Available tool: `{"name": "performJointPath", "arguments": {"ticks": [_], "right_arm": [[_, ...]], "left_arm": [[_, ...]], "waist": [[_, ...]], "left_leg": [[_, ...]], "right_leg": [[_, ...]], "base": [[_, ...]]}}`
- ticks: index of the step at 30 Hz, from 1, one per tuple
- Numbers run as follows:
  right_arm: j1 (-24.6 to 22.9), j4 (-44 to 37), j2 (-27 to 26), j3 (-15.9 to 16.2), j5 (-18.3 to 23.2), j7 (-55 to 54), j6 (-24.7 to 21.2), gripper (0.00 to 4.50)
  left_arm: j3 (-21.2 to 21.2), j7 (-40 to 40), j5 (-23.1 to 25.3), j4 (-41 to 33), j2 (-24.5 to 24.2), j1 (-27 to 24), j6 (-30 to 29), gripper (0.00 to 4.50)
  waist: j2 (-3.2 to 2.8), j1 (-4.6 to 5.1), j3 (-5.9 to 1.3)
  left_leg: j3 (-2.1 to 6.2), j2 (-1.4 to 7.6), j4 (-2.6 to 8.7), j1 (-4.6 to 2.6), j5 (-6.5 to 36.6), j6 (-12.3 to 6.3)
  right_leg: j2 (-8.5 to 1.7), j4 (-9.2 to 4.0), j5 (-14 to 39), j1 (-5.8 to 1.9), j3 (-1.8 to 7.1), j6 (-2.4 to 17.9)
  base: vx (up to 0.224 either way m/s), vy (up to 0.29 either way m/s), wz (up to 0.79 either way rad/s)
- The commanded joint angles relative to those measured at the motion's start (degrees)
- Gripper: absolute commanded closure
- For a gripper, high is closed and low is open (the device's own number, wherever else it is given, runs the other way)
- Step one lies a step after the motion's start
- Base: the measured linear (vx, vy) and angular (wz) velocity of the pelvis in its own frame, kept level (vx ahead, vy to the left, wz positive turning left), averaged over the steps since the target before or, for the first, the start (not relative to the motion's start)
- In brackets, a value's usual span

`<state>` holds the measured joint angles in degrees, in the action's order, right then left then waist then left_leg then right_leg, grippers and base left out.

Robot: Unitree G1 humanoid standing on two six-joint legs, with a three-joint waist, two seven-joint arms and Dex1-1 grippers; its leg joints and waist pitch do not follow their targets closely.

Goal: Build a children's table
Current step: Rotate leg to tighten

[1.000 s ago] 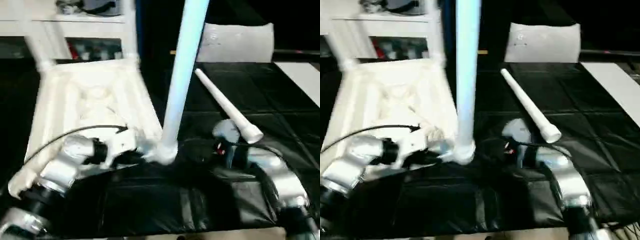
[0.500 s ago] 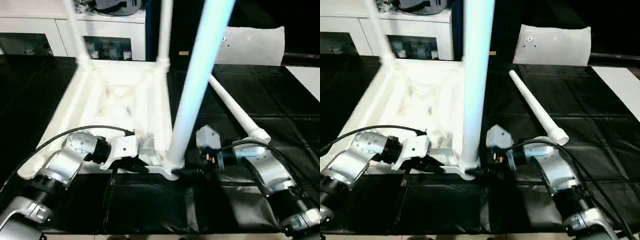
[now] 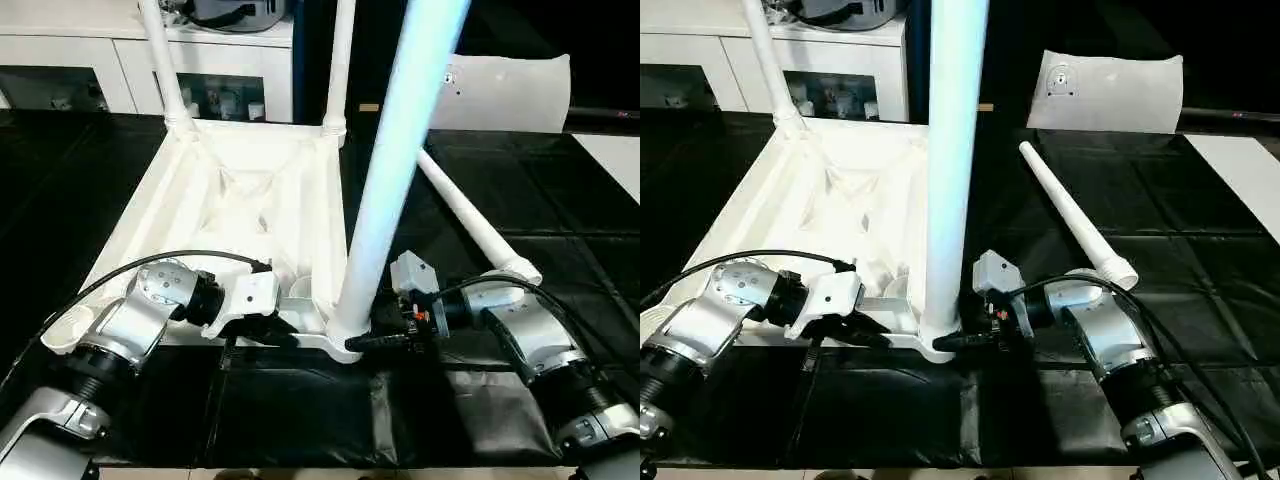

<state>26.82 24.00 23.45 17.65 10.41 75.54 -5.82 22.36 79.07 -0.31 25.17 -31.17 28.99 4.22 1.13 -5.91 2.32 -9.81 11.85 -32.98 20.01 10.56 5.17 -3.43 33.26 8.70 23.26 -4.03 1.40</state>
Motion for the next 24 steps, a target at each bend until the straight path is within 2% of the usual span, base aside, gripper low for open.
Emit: {"name": "performJointPath", "arguments": {"ticks": [1,2,3,6,7,8,9,11,12,13,14,15,16,18,19,20,21,22,23,24], "right_arm": [[-1.03,-1.10,-0.81,0.34,1.35,1.63,-1.19,1.79],[-1.74,-1.87,-1.13,0.10,1.74,0.90,-1.94,1.79],[-2.73,-2.92,-1.57,-0.18,2.11,-0.32,-2.92,1.79],[-4.25,-4.32,-2.46,-0.84,2.40,-2.83,-4.27,1.79],[-6.62,-5.96,-4.79,-2.47,2.57,-8.94,-6.09,1.80],[-7.07,-6.33,-5.24,-2.67,2.43,-10.25,-6.51,1.80],[-7.38,-6.60,-5.55,-2.80,2.34,-11.15,-6.79,1.80],[-9.04,-7.66,-7.85,-3.08,0.09,-17.87,-7.31,1.80],[-9.97,-8.15,-10.71,-4.16,-0.92,-23.94,-9.13,1.80],[-10.62,-8.39,-13.72,-5.43,-1.47,-29.64,-10.96,1.80],[-11.11,-8.71,-16.50,-6.51,-1.72,-34.26,-12.77,1.80],[-11.32,-8.70,-18.91,-7.31,-2.13,-38.26,-13.89,1.80],[-11.26,-8.35,-21.43,-7.97,-2.90,-42.59,-14.69,1.80],[-10.49,-7.31,-25.12,-9.37,-3.12,-48.31,-16.00,1.81],[-10.32,-7.07,-25.62,-9.62,-3.14,-49.14,-16.12,1.81],[-9.43,-6.05,-27.39,-10.38,-3.50,-52.41,-17.07,1.81],[-8.96,-5.57,-28.09,-10.64,-3.76,-53.91,-17.63,1.81],[-8.29,-4.72,-28.54,-10.47,-4.73,-55.62,-17.46,1.81],[-8.17,-4.50,-28.65,-10.48,-4.86,-55.98,-17.33,1.81],[-8.17,-4.29,-29.13,-10.80,-4.63,-56.64,-17.01,1.81]], "left_arm": [[1.79,1.11,0.85,-0.34,0.27,-0.26,0.24,4.50],[1.16,-0.06,0.53,-0.78,0.57,-0.73,-0.71,4.50],[0.32,-1.46,-0.14,-1.87,1.03,-1.41,-2.19,4.50],[-0.98,-4.17,-0.91,-3.77,1.90,-2.45,-4.66,4.50],[-2.68,-9.27,-1.15,-6.95,3.59,-3.99,-9.39,4.50],[-3.00,-10.29,-1.10,-7.59,3.86,-4.30,-10.34,4.50],[-3.23,-11.01,-1.06,-8.04,4.05,-4.51,-11.00,4.50],[-4.85,-15.51,-1.32,-10.45,6.11,-5.80,-14.51,4.50],[-5.71,-19.11,-0.91,-12.50,7.91,-6.68,-17.21,4.50],[-6.38,-22.60,-0.38,-14.19,9.89,-7.47,-19.71,4.50],[-7.05,-26.01,0.03,-15.85,11.98,-8.18,-22.42,4.50],[-7.79,-30.01,0.94,-16.90,14.33,-8.63,-24.71,4.50],[-8.34,-34.33,2.14,-17.78,17.01,-8.91,-27.09,4.50],[-8.78,-40.36,4.54,-18.30,20.47,-8.71,-29.16,4.50],[-8.91,-41.34,4.90,-18.25,21.03,-8.63,-29.37,4.50],[-8.89,-45.16,6.47,-18.17,23.27,-8.05,-30.08,4.50],[-8.73,-46.90,7.20,-18.17,24.29,-7.71,-30.41,4.50],[-7.88,-47.61,7.87,-18.26,25.13,-7.29,-30.69,4.50],[-7.65,-47.67,7.98,-18.32,25.33,-7.22,-30.85,4.50],[-7.15,-47.82,8.16,-18.91,25.95,-7.24,-31.74,4.50]], "waist": [[-0.26,0.17,-3.42],[-0.23,0.15,-3.40],[-0.62,0.05,-3.36],[-0.35,0.08,-3.33],[-0.59,0.10,-3.18],[-0.50,0.27,-3.20],[-0.63,0.44,-2.91],[-0.48,1.02,-2.69],[-1.05,1.54,-2.46],[-0.54,2.32,-2.22],[-0.96,2.60,-2.38],[-0.71,3.82,-2.17],[-0.72,4.71,-2.16],[-1.36,5.36,-2.20],[-1.49,6.24,-2.09],[-1.76,6.45,-2.04],[-2.05,7.18,-1.72],[-2.85,7.76,-1.62],[-3.14,7.88,-1.51],[-3.39,7.85,-1.37]], "left_leg": [[-0.11,1.50,3.50,-0.31,11.56,-1.93],[-0.15,1.49,3.49,-0.31,11.68,-1.91],[-0.05,1.52,3.57,-0.38,12.11,-1.73],[-0.04,1.61,3.72,-0.37,12.83,-1.25],[0.01,1.57,3.81,-0.47,13.77,-1.08],[0.08,1.77,3.88,-0.44,13.67,-0.55],[0.15,1.48,4.04,-0.44,15.37,-0.34],[0.37,1.07,4.09,-0.60,17.67,0.06],[0.47,1.15,4.16,-0.71,18.66,0.89],[0.70,0.54,4.01,-0.54,20.57,0.81],[0.96,0.60,4.10,-0.60,21.10,1.26],[1.07,0.49,4.01,-0.45,21.80,1.67],[1.23,0.17,3.51,-0.84,23.34,1.54],[1.24,-0.24,3.09,-1.45,24.48,0.29],[1.55,0.05,3.28,-1.43,26.18,-0.51],[1.71,0.21,3.40,-1.47,27.40,-0.74],[2.11,0.71,3.71,-2.07,30.65,-1.24],[2.77,1.47,4.51,-1.76,33.65,-1.22],[3.10,2.13,5.15,-1.52,35.73,-1.37],[3.72,3.61,6.76,-0.74,39.84,-1.04]], "right_leg": [[-4.02,-3.10,16.47,-3.00,2.48,9.91],[-3.98,-3.16,16.55,-3.01,2.51,9.83],[-4.03,-3.18,17.07,-2.98,2.47,9.82],[-4.00,-3.25,17.75,-3.01,2.49,9.53],[-3.99,-3.57,19.23,-2.83,2.45,9.15],[-4.10,-3.31,18.50,-2.93,2.63,9.28],[-4.01,-3.87,21.40,-2.83,2.46,8.65],[-3.92,-4.53,27.48,-2.67,2.12,6.68],[-4.04,-4.87,30.14,-2.52,2.21,5.68],[-3.97,-5.75,35.53,-2.61,1.42,3.46],[-4.12,-5.71,36.68,-2.78,1.27,2.71],[-3.94,-6.37,38.55,-2.50,0.76,1.66],[-3.90,-7.24,41.38,-2.21,0.04,0.16],[-3.75,-8.13,42.09,-1.90,-0.67,-0.82],[-3.72,-8.66,40.86,-2.29,-1.81,-0.83],[-3.62,-8.87,40.20,-2.53,-2.32,-1.08],[-3.33,-9.41,37.90,-2.73,-3.62,-1.04],[-3.56,-9.04,34.81,-3.92,-4.39,-1.12],[-3.62,-8.24,32.51,-4.52,-4.29,-0.84],[-3.85,-5.59,26.66,-5.76,-3.18,0.33]], "base": [[0.000,0.000,0.00],[0.000,0.000,0.00],[0.000,0.000,0.00],[0.000,0.000,0.00],[0.000,0.000,0.00],[0.000,0.000,0.00],[0.000,0.000,0.00],[0.000,0.000,0.00],[0.000,0.000,0.00],[0.000,0.000,0.00],[0.000,0.000,0.00],[0.000,0.000,0.00],[0.000,0.000,0.00],[0.000,0.000,0.00],[0.000,0.000,0.00],[0.000,0.000,0.00],[0.000,0.000,0.00],[0.000,0.000,0.00],[0.000,0.000,0.00],[0.000,0.000,0.00]]}}
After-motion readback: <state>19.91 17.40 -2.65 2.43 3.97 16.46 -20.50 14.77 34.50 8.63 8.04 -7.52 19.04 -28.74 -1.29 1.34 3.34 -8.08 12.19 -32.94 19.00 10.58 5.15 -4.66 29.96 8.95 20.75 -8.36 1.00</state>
